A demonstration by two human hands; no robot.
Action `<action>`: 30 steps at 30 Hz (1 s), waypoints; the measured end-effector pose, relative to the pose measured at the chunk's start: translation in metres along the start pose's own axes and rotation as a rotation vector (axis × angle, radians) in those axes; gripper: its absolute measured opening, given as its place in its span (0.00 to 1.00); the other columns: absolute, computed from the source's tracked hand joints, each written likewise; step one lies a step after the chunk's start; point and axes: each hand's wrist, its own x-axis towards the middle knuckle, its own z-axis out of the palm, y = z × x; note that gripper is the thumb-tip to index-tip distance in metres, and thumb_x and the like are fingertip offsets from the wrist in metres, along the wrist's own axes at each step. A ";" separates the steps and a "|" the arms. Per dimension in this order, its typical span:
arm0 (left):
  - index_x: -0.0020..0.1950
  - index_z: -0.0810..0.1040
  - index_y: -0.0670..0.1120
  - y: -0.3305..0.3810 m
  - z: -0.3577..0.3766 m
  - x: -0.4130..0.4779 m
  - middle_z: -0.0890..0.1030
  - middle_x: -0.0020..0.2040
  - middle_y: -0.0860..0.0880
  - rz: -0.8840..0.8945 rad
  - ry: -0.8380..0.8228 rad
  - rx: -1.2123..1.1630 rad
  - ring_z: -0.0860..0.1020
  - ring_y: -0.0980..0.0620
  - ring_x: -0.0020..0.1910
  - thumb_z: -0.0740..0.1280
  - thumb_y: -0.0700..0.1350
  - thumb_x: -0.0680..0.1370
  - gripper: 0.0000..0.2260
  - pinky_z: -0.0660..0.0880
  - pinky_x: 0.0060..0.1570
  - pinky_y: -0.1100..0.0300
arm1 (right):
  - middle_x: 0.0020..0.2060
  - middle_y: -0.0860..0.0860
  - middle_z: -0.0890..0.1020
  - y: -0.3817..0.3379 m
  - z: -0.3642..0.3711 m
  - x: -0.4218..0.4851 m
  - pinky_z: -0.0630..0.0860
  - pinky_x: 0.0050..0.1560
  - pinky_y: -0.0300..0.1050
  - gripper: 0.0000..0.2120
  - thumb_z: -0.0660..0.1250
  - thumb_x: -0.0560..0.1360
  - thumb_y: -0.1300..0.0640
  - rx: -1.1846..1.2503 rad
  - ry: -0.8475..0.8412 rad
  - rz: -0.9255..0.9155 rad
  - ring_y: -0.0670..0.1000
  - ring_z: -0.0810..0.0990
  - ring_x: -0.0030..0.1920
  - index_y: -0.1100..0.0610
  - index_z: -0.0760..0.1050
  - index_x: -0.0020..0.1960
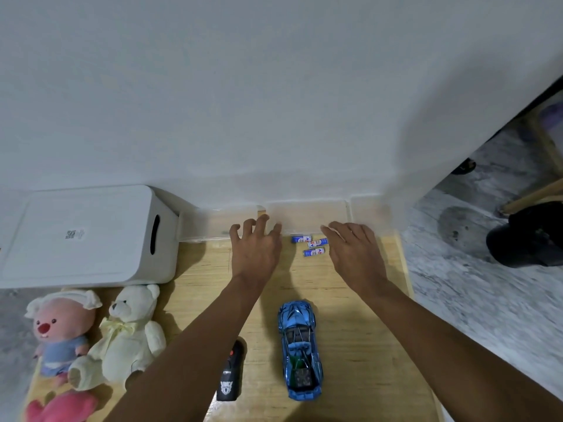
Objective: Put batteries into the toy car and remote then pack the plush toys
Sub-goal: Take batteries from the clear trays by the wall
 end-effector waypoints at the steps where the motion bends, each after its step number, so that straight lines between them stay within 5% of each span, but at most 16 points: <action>1: 0.67 0.81 0.52 0.000 -0.002 0.000 0.78 0.69 0.46 -0.003 -0.016 -0.018 0.78 0.40 0.63 0.67 0.51 0.81 0.15 0.70 0.63 0.38 | 0.60 0.51 0.81 -0.002 -0.002 0.001 0.72 0.62 0.55 0.18 0.67 0.76 0.60 -0.011 -0.015 0.012 0.56 0.79 0.57 0.55 0.79 0.65; 5: 0.75 0.73 0.53 -0.014 -0.015 -0.001 0.75 0.73 0.49 -0.007 -0.015 -0.159 0.73 0.43 0.70 0.63 0.55 0.82 0.22 0.67 0.67 0.41 | 0.58 0.50 0.79 -0.014 -0.014 0.018 0.71 0.59 0.54 0.17 0.65 0.76 0.55 0.005 -0.010 0.064 0.56 0.77 0.54 0.52 0.78 0.64; 9: 0.74 0.74 0.47 -0.066 -0.029 -0.004 0.76 0.70 0.44 -0.154 0.054 -0.279 0.74 0.40 0.68 0.68 0.48 0.79 0.23 0.69 0.68 0.41 | 0.55 0.49 0.80 -0.035 -0.024 0.050 0.73 0.56 0.53 0.16 0.67 0.74 0.57 0.135 0.031 -0.018 0.55 0.78 0.53 0.52 0.79 0.62; 17: 0.73 0.68 0.46 -0.138 -0.030 -0.003 0.68 0.71 0.42 -0.170 -0.297 -0.121 0.70 0.39 0.70 0.69 0.41 0.76 0.26 0.73 0.66 0.45 | 0.55 0.51 0.81 -0.112 -0.010 0.103 0.77 0.54 0.53 0.20 0.71 0.70 0.59 0.197 -0.183 -0.284 0.57 0.80 0.52 0.53 0.79 0.61; 23: 0.70 0.66 0.44 -0.129 -0.033 -0.005 0.72 0.66 0.40 -0.146 -0.280 -0.013 0.81 0.40 0.58 0.64 0.35 0.79 0.20 0.78 0.47 0.52 | 0.49 0.53 0.81 -0.152 0.012 0.109 0.79 0.45 0.52 0.23 0.77 0.62 0.62 0.025 -0.308 -0.277 0.58 0.80 0.47 0.55 0.79 0.56; 30: 0.68 0.68 0.44 -0.140 -0.025 -0.002 0.76 0.61 0.42 -0.048 -0.225 0.053 0.82 0.44 0.53 0.64 0.32 0.79 0.19 0.76 0.39 0.56 | 0.37 0.52 0.80 -0.176 0.013 0.113 0.77 0.34 0.48 0.24 0.78 0.54 0.67 -0.174 -0.270 -0.233 0.56 0.80 0.33 0.56 0.78 0.49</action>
